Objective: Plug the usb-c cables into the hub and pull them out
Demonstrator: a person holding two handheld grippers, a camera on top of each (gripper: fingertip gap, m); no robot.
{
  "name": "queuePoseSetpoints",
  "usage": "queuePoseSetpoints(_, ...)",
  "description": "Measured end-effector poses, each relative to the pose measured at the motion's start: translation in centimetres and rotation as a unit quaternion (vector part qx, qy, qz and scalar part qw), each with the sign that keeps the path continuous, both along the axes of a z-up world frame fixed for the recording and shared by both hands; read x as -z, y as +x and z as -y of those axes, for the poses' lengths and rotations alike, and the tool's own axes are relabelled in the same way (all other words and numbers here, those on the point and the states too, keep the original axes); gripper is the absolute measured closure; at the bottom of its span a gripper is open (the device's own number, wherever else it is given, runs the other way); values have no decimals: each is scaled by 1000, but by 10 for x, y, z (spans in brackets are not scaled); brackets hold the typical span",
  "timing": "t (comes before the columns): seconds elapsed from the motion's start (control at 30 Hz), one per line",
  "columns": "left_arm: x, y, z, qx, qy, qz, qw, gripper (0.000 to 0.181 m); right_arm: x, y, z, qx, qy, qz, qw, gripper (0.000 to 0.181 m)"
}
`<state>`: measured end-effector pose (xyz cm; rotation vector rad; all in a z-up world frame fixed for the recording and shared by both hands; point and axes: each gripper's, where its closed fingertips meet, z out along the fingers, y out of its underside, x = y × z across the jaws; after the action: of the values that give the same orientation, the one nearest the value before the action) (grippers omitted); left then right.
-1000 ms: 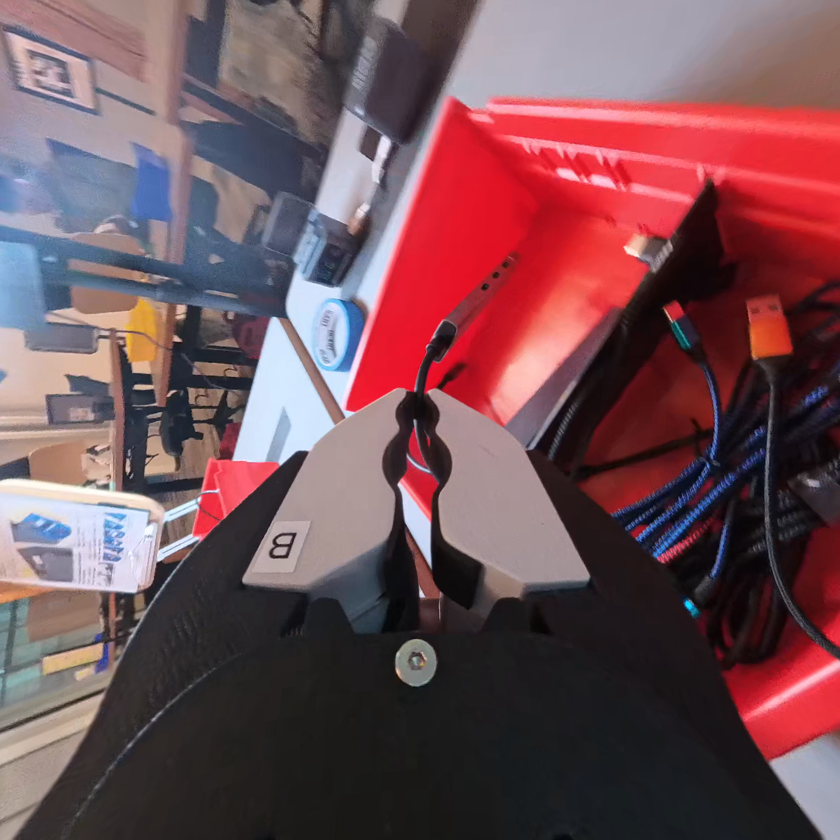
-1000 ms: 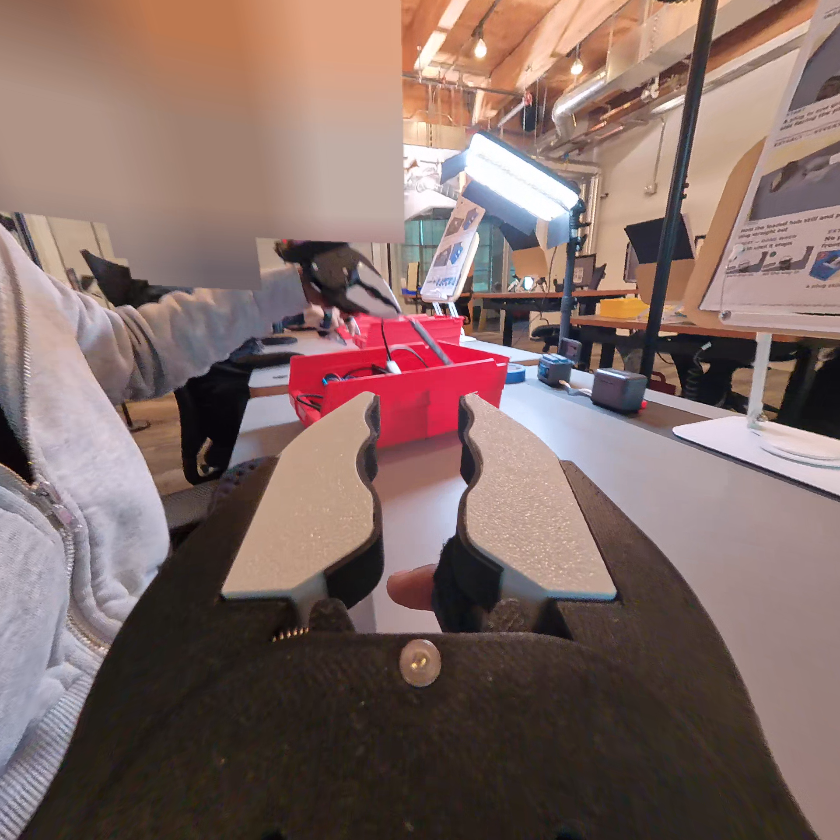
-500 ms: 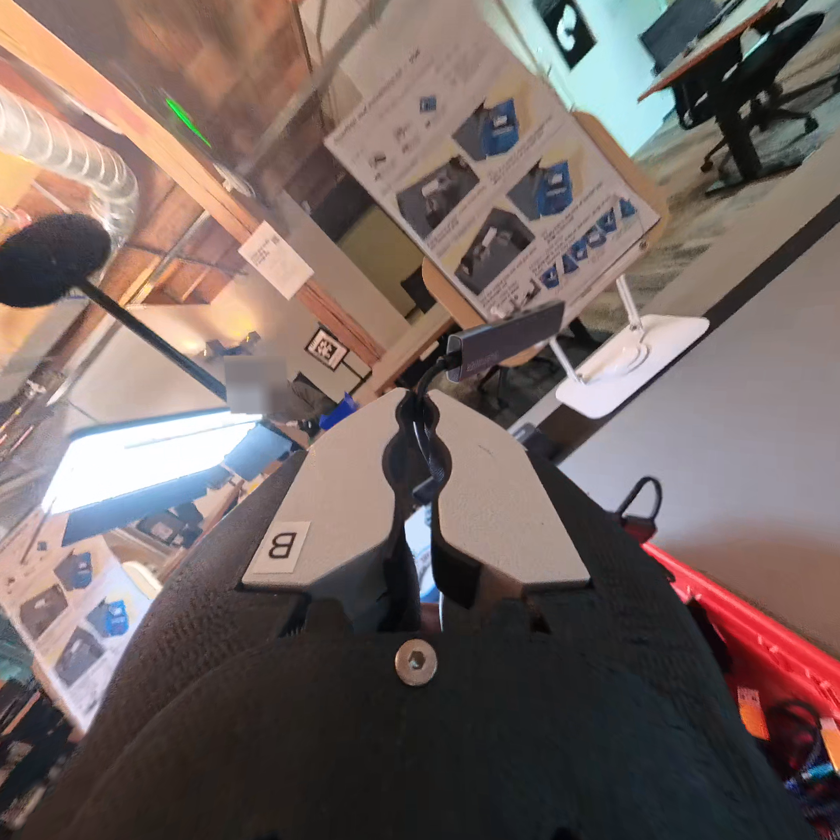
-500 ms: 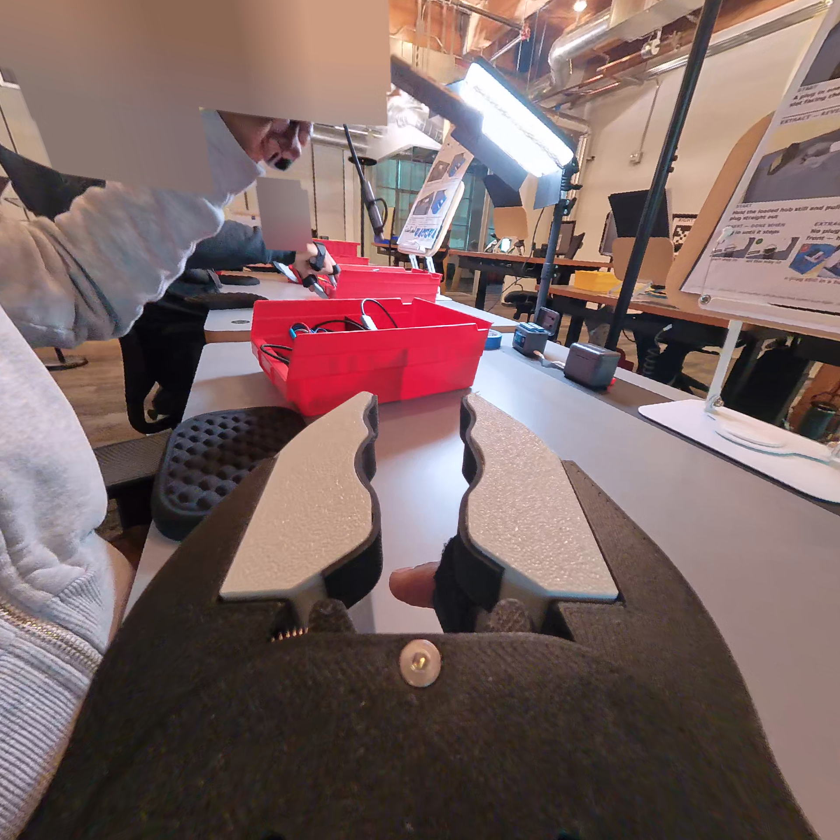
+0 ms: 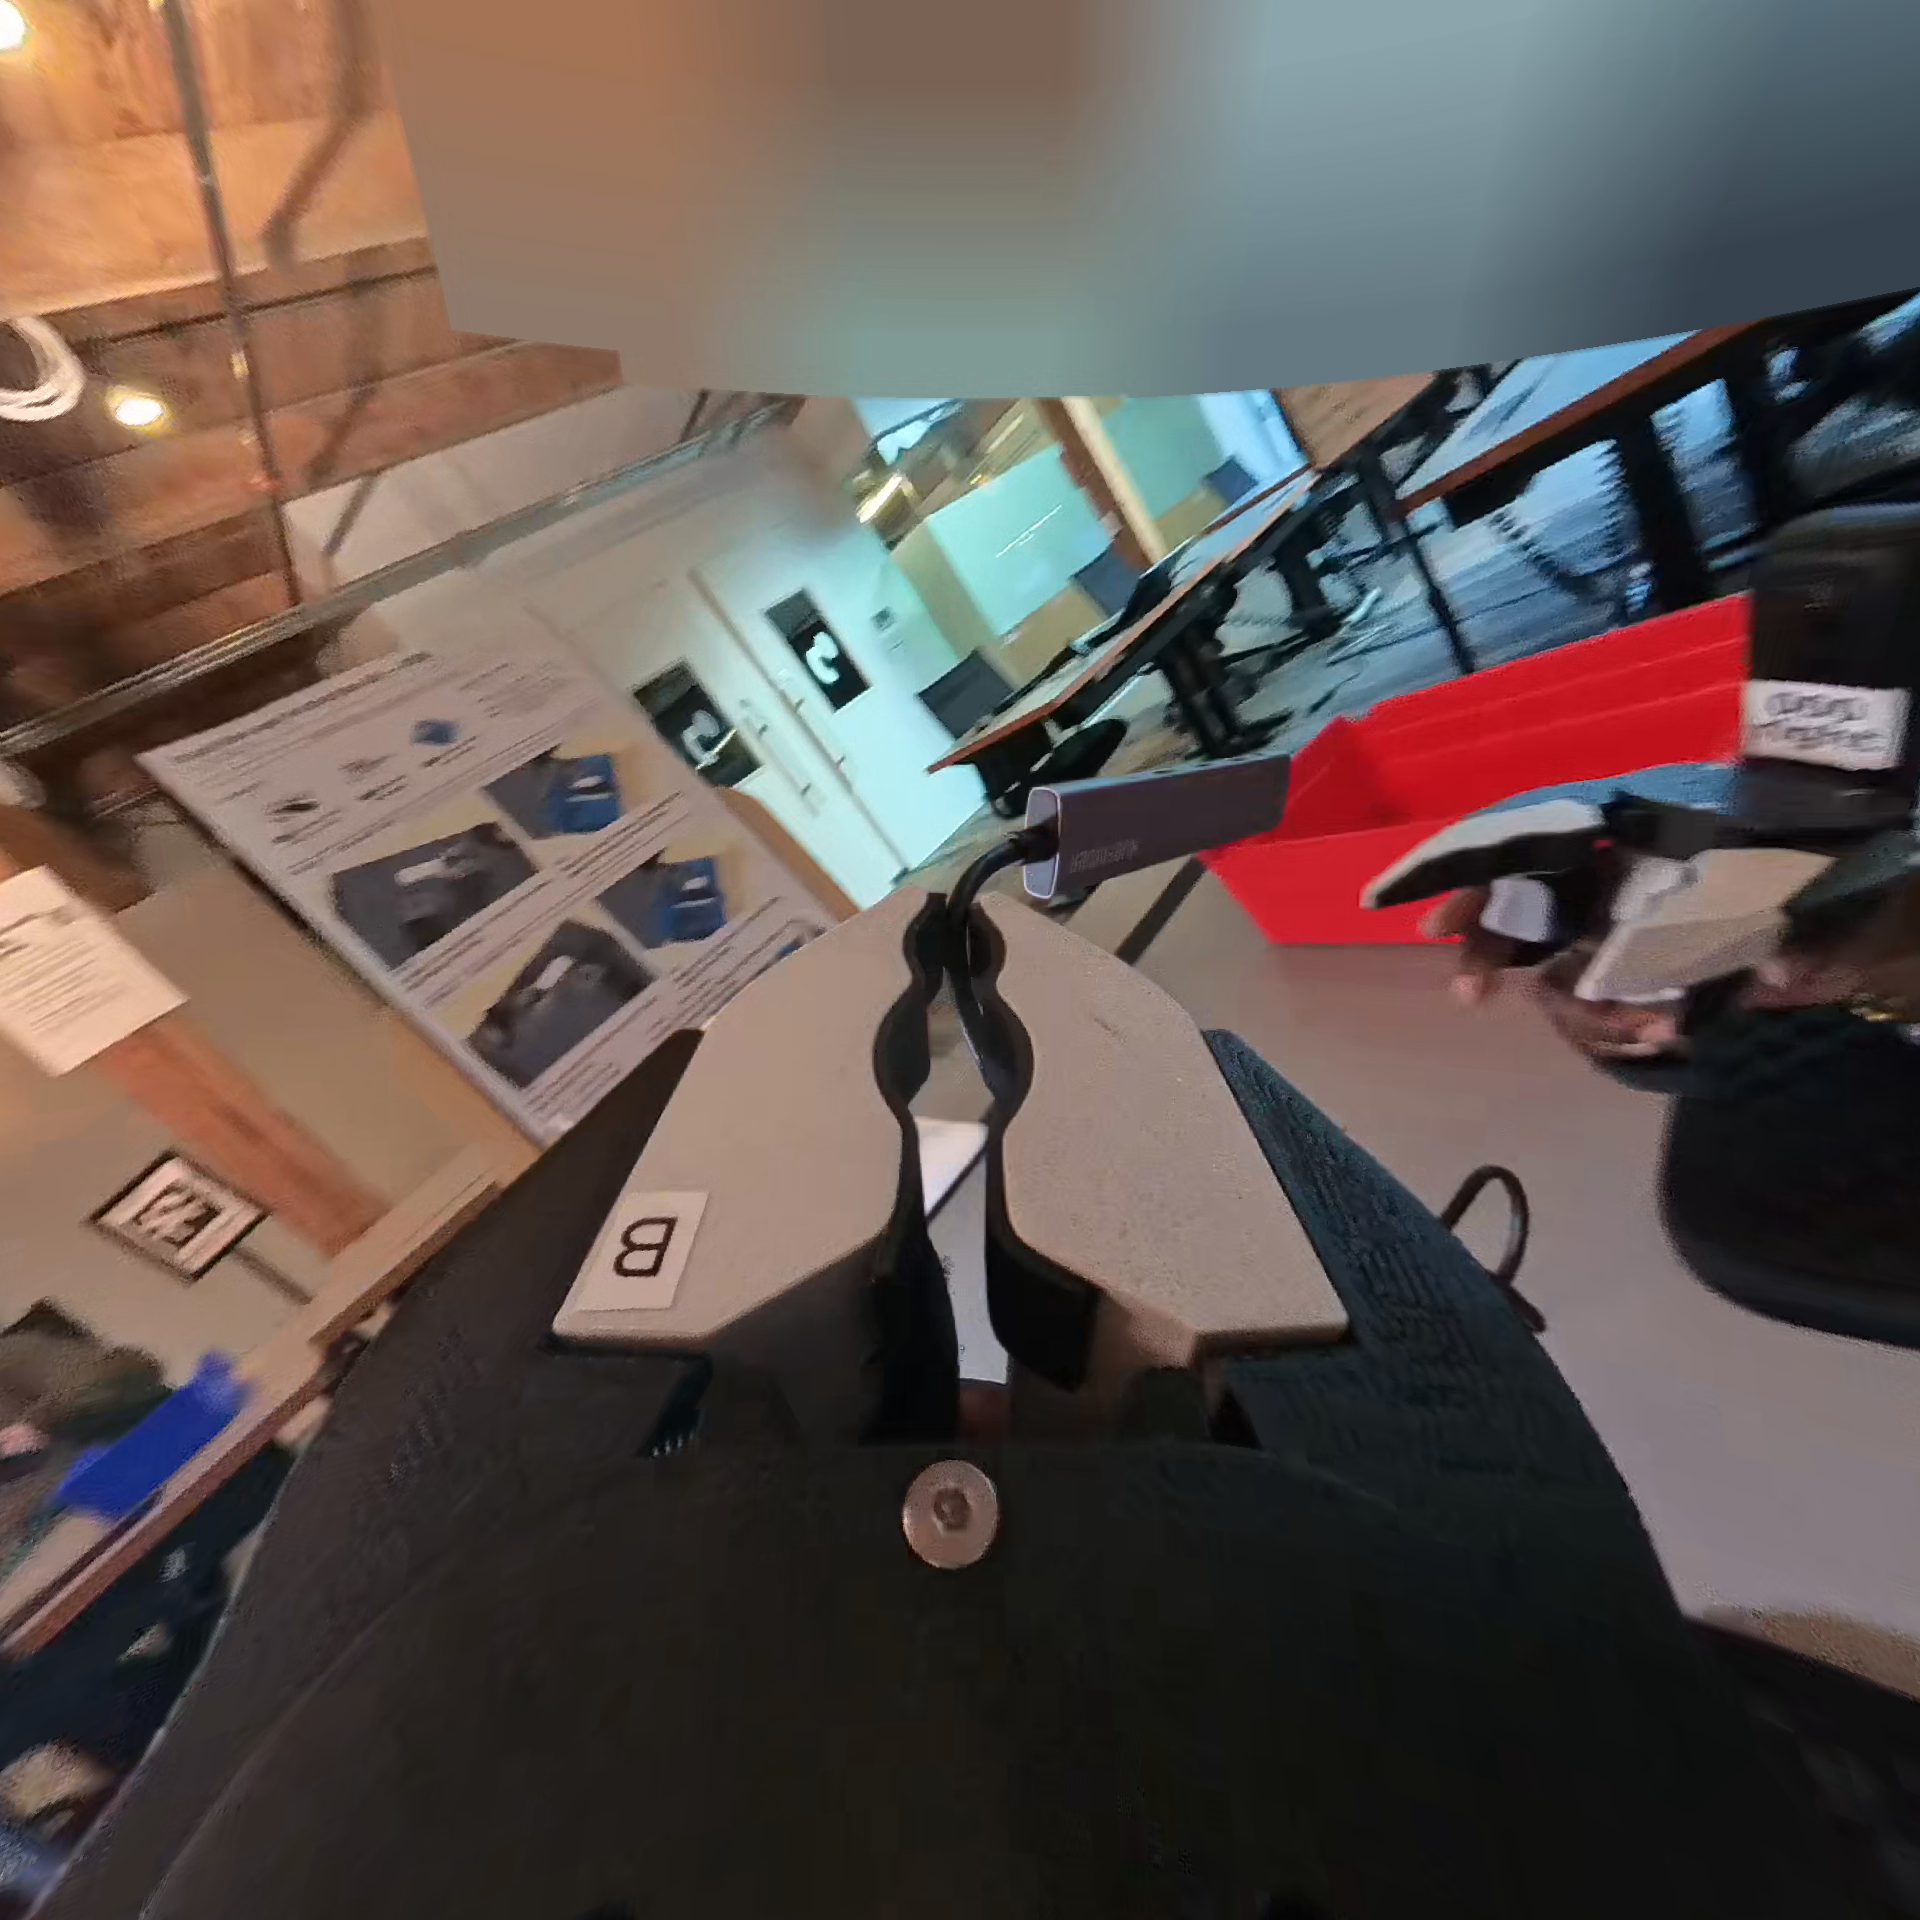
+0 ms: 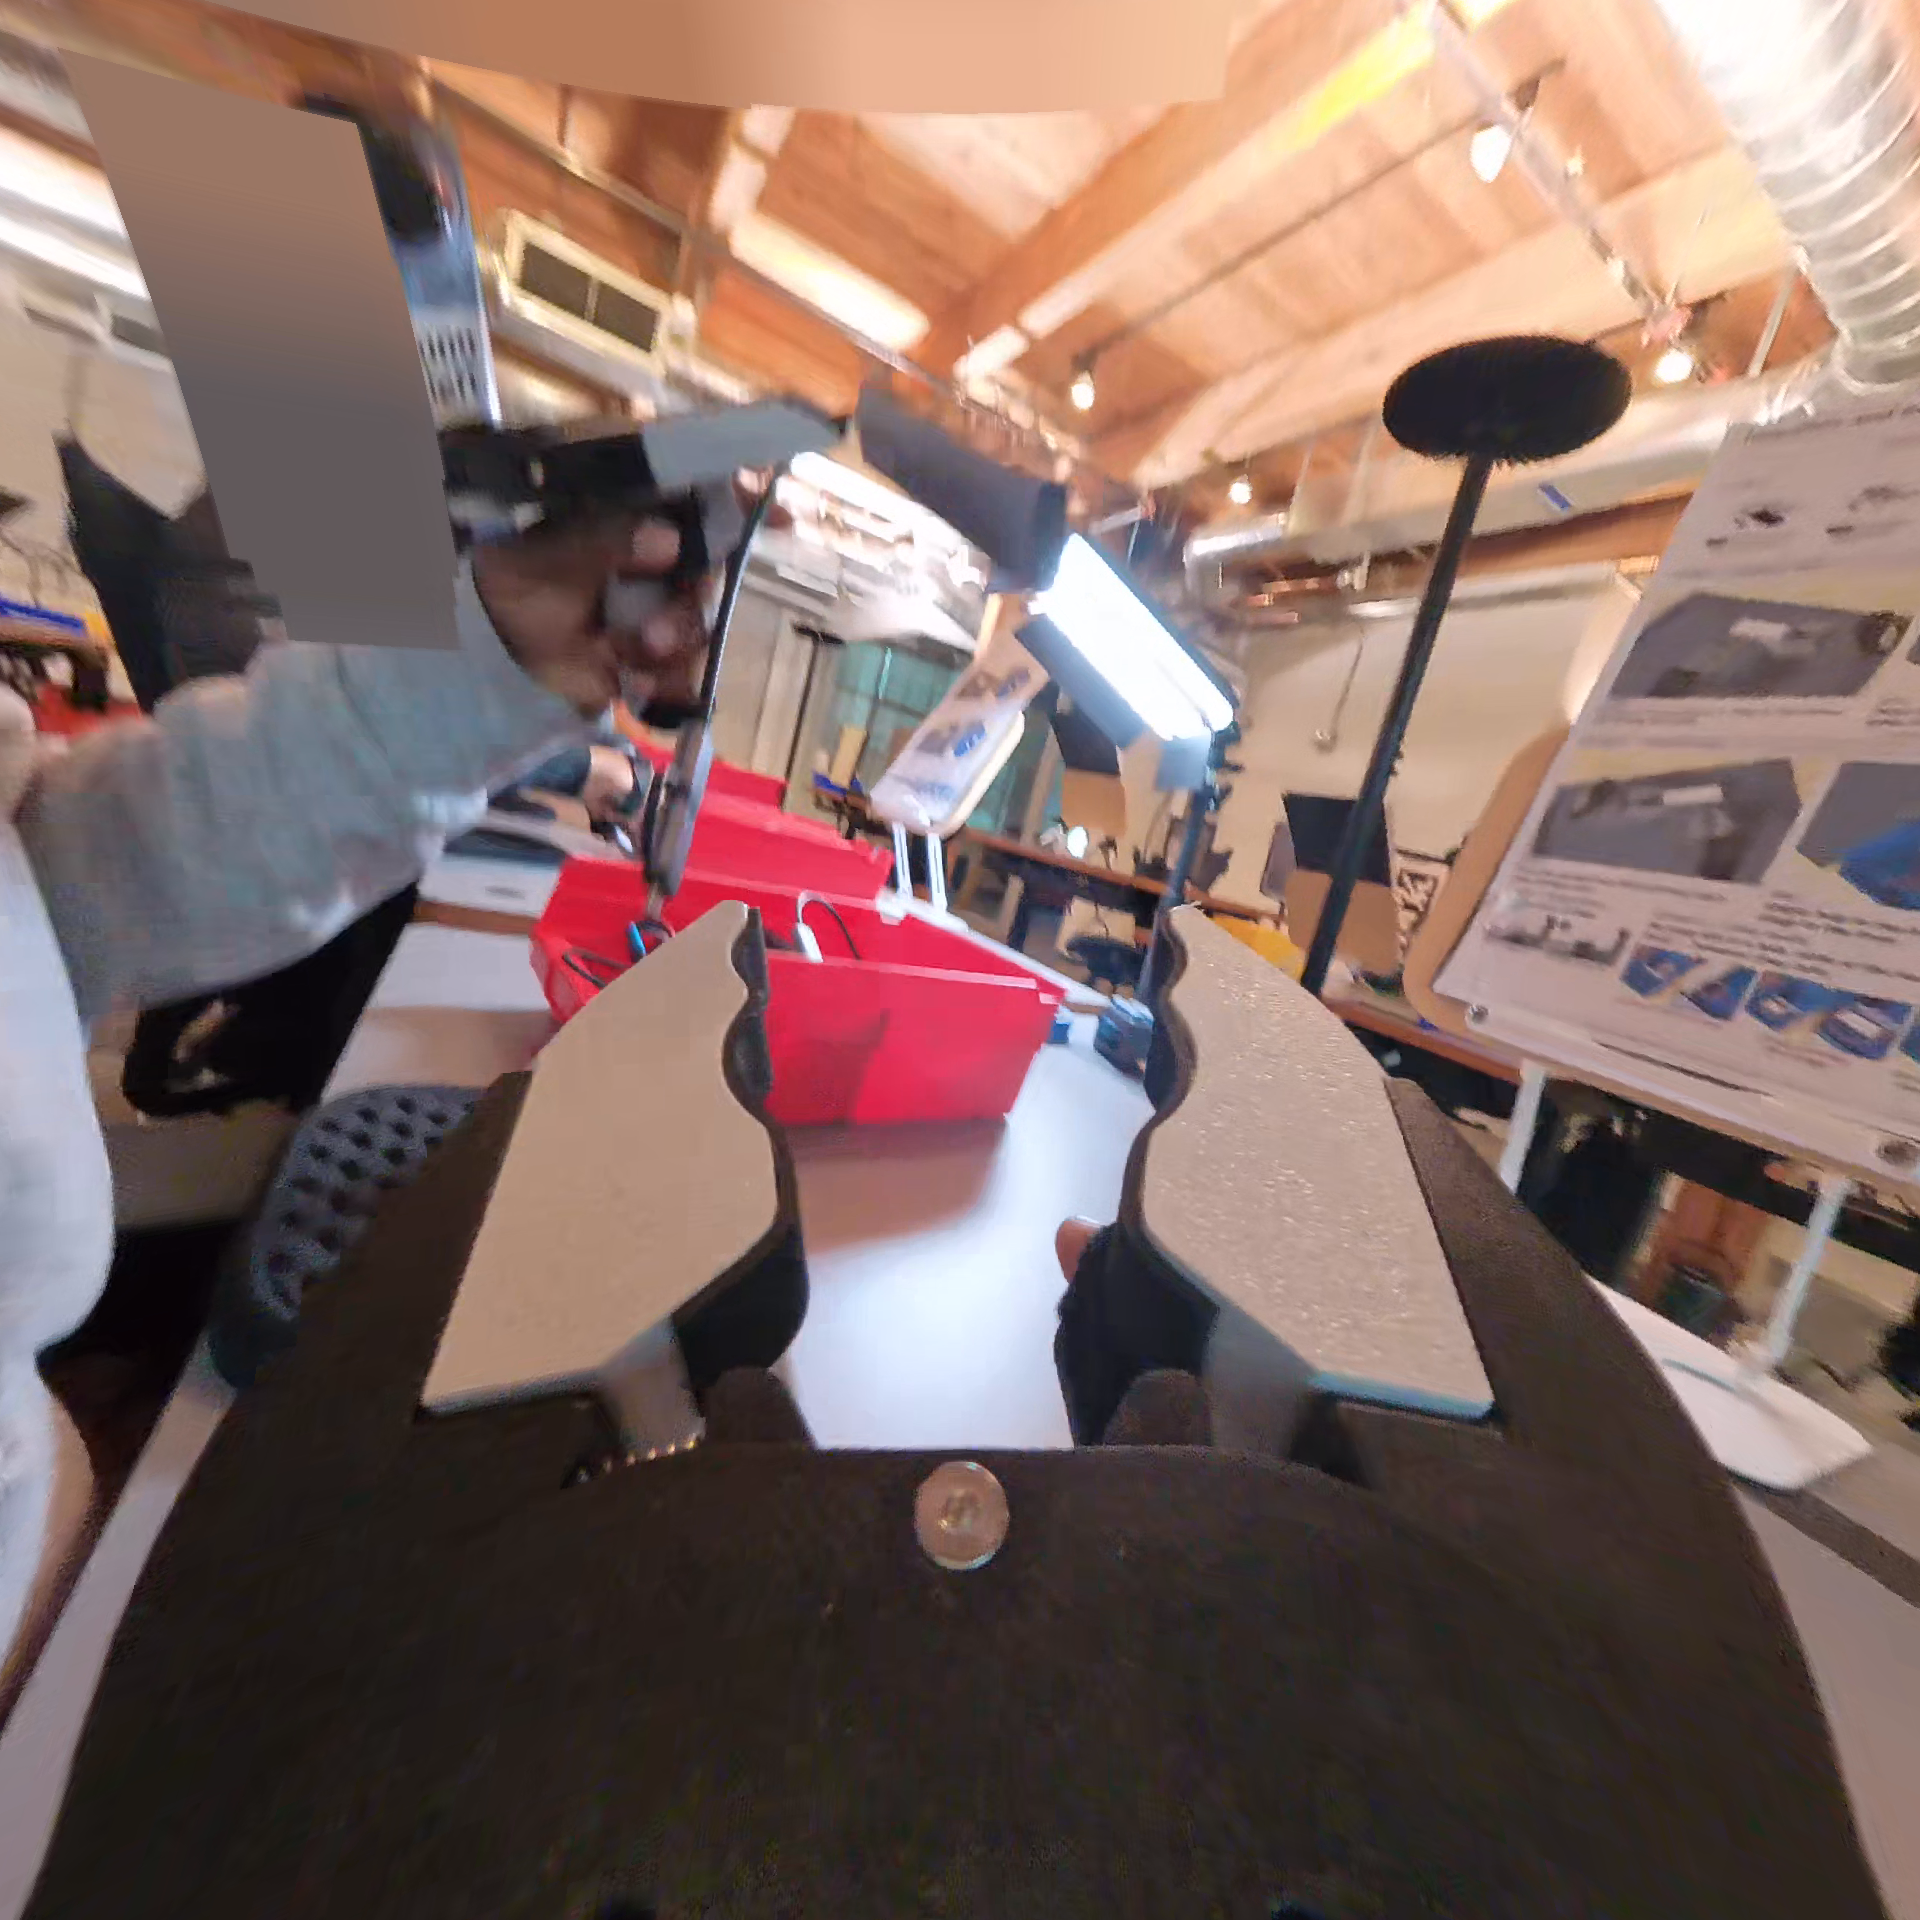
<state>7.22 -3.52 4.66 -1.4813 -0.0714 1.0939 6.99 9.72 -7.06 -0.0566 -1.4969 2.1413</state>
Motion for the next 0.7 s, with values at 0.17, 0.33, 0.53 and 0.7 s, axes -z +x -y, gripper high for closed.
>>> queuePoseSetpoints(0.17,29,16,-35,73,31,62,995,177,-28,24,-6,-42,-76,-45,995,117)
queuePoseSetpoints(0.33,52,23,-50,113,13,79,990,177,-33,32,6,-59,-81,-48,994,137)
queuePoseSetpoints(0.53,53,23,-46,130,39,92,986,177,-24,31,13,-63,-50,-45,996,150)
queuePoseSetpoints(0.7,63,18,-44,129,38,110,985,177,-21,31,13,-57,-27,-50,997,171)
